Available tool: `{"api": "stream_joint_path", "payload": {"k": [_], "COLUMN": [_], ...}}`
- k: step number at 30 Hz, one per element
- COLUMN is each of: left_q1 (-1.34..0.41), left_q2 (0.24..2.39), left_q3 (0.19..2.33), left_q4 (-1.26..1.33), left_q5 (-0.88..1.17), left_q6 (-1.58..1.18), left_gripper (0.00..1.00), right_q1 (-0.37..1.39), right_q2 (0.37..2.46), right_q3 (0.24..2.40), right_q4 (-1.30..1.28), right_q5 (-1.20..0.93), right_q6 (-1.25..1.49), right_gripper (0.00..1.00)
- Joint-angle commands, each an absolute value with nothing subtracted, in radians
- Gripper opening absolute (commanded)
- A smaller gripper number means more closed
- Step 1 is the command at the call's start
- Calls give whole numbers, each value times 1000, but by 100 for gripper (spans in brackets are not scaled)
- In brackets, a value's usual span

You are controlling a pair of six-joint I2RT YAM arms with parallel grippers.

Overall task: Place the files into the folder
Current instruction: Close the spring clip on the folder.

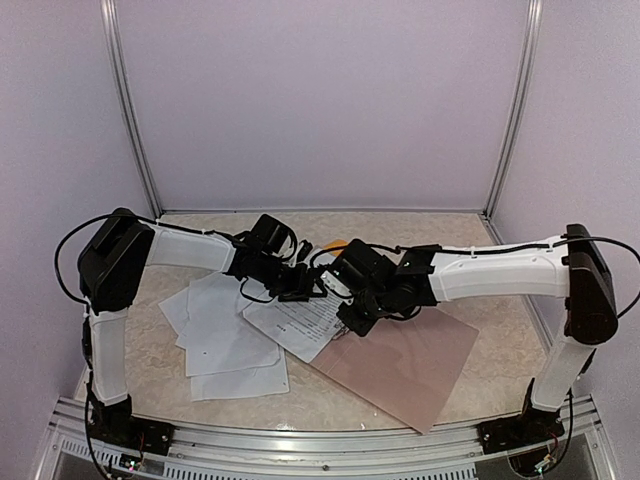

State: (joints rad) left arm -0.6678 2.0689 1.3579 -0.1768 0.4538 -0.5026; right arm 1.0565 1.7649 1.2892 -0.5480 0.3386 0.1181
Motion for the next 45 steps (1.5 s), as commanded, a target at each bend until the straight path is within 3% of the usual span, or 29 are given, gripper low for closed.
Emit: {"api": "stream_joint_path", "payload": {"k": [1, 11, 25, 34, 45], "left_q1": [-661, -661, -661, -661, -663], "left_q2": [2079, 2088, 2092, 2089, 2092], "left_q3": [1331, 1332, 1334, 1337, 1333], "left_q4": [-247, -241, -240, -241, -244], "left_q5": [434, 443, 452, 456, 453], "left_q6": [-483, -489, -489, -489, -480], "left_gripper": [59, 59, 59, 59, 59], "right_q1": [1042, 1102, 1134, 1145, 1147], "right_q2": [1727, 1793, 1930, 1972, 1937], "right_q3": [1259, 1267, 1361, 1388, 1381], "right_q4": [-541, -503, -548, -584, -595], "right_q5": [313, 207, 245, 316, 362], "right_q6": [116, 86, 69, 66, 81], "right_gripper": [21, 32, 32, 29, 18]}}
